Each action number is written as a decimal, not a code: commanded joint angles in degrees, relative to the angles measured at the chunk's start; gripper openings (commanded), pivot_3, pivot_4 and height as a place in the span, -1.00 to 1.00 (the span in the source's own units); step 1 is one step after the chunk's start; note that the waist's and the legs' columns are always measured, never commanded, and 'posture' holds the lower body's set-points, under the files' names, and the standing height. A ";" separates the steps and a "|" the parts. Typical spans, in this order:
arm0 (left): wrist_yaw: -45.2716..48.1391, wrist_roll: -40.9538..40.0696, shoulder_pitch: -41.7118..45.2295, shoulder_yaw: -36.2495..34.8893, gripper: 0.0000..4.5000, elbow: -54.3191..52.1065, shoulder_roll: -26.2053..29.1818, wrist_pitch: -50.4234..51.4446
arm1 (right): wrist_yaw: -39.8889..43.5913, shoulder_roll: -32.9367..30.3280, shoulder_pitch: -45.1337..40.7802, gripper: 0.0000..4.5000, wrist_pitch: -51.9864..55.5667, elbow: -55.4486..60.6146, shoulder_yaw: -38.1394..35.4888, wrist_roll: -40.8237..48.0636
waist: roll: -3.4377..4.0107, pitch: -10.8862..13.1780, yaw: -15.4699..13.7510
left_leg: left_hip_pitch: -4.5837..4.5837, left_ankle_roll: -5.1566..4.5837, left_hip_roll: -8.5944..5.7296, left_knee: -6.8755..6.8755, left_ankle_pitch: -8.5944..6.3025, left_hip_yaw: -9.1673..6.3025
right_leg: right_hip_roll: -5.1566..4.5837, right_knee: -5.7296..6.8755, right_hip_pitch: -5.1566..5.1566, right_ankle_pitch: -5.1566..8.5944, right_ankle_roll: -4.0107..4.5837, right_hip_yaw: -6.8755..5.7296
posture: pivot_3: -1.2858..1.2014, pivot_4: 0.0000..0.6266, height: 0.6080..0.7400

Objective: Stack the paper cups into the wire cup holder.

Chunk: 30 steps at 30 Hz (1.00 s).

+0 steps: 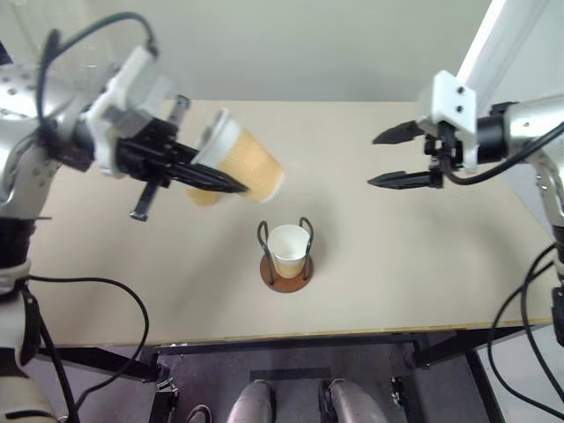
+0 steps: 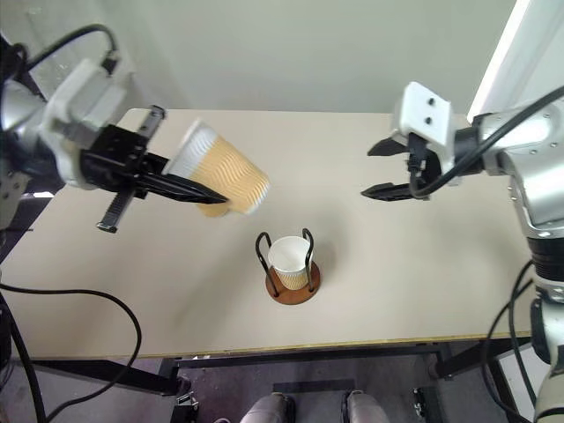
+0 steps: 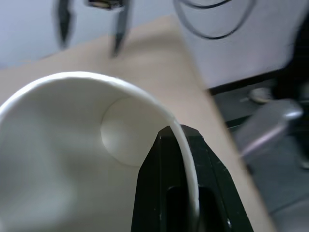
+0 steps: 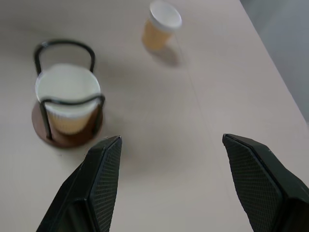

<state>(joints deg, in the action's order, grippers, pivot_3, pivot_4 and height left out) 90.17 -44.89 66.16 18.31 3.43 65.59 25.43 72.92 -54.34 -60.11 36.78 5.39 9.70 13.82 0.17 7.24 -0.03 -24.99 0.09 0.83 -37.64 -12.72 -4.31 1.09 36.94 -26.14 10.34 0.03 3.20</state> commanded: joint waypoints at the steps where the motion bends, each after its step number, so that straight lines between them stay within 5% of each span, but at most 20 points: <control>1: 2.33 -1.99 6.03 9.42 -0.99 3.93 0.76 -5.29 | -1.66 -2.36 0.51 0.52 1.12 3.66 -3.77 0.27 | 0.04 0.02 0.00 | 0.01 -0.03 0.00 -0.01 0.02 0.00 | 0.00 0.00 0.02 -0.01 -0.02 0.01 | 0.03 -0.52 1.00; 16: 2.33 -0.50 20.96 43.23 -0.99 19.87 -7.01 -29.47 | -7.53 -8.12 8.74 0.52 11.82 16.51 -10.92 5.05 | 0.15 0.09 -0.34 | -0.23 -0.32 -0.07 -0.53 0.04 0.06 | -0.07 -0.27 0.26 -0.12 -0.80 0.14 | 0.03 -0.52 1.00; 30: 2.33 0.26 23.49 50.66 -0.99 27.42 -13.42 -39.77 | -12.37 -9.32 11.86 0.52 15.95 21.48 -13.31 8.56 | 0.23 0.14 -1.16 | -0.55 -0.78 -0.13 -0.79 -0.24 0.15 | -0.21 -0.42 0.26 0.00 -1.30 0.12 | 0.03 -0.52 1.00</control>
<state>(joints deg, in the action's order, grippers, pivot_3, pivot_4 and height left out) 90.26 -43.68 87.89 69.58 30.32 52.40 -12.89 61.52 -62.62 -47.91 52.51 25.37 -1.13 21.70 0.39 7.38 -1.19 -25.56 -0.71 0.69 -38.45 -12.97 -4.11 0.89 36.48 -25.87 10.33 -1.28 3.28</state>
